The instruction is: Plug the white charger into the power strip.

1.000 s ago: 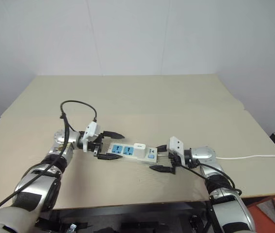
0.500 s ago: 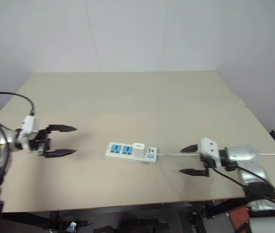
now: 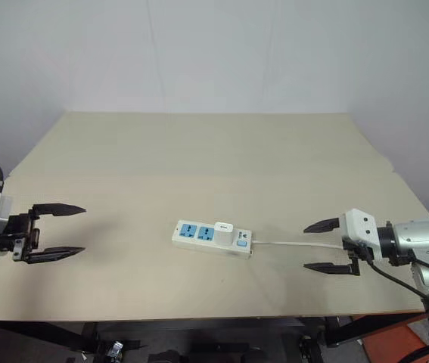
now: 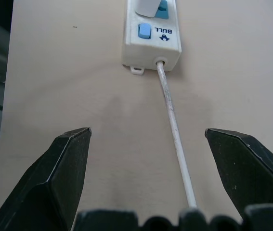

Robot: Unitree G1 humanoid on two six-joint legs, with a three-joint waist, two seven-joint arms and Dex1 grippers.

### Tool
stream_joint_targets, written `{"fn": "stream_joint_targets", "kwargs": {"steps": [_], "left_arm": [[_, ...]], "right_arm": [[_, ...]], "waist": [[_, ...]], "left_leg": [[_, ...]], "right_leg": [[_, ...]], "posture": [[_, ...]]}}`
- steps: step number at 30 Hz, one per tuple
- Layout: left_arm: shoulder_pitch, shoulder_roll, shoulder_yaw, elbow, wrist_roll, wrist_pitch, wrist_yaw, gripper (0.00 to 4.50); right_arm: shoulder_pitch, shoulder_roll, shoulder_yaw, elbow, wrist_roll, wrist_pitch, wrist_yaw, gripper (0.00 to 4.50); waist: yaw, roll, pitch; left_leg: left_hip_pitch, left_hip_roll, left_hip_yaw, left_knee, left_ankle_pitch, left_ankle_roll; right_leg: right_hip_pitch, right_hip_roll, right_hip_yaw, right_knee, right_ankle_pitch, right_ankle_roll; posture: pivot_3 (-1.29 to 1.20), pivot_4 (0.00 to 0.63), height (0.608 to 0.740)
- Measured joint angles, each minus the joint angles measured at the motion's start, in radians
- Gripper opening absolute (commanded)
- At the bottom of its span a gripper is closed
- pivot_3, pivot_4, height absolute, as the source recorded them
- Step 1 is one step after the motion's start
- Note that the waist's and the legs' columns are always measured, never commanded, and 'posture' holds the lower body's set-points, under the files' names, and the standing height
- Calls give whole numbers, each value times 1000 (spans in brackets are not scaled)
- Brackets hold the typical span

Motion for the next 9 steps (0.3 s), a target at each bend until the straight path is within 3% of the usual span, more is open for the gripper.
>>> {"fn": "stream_joint_targets", "kwargs": {"steps": [9], "left_arm": [[15,-57,54,-106,31,74,23,4500]], "right_arm": [[108,-25,-48,-118,11,75,-68,4441]], "waist": [[0,0,0]], "left_leg": [[-1,0,0,0,0,0]], "right_leg": [[0,0,0,0,0,0]], "posture": [[0,150,740]]}}
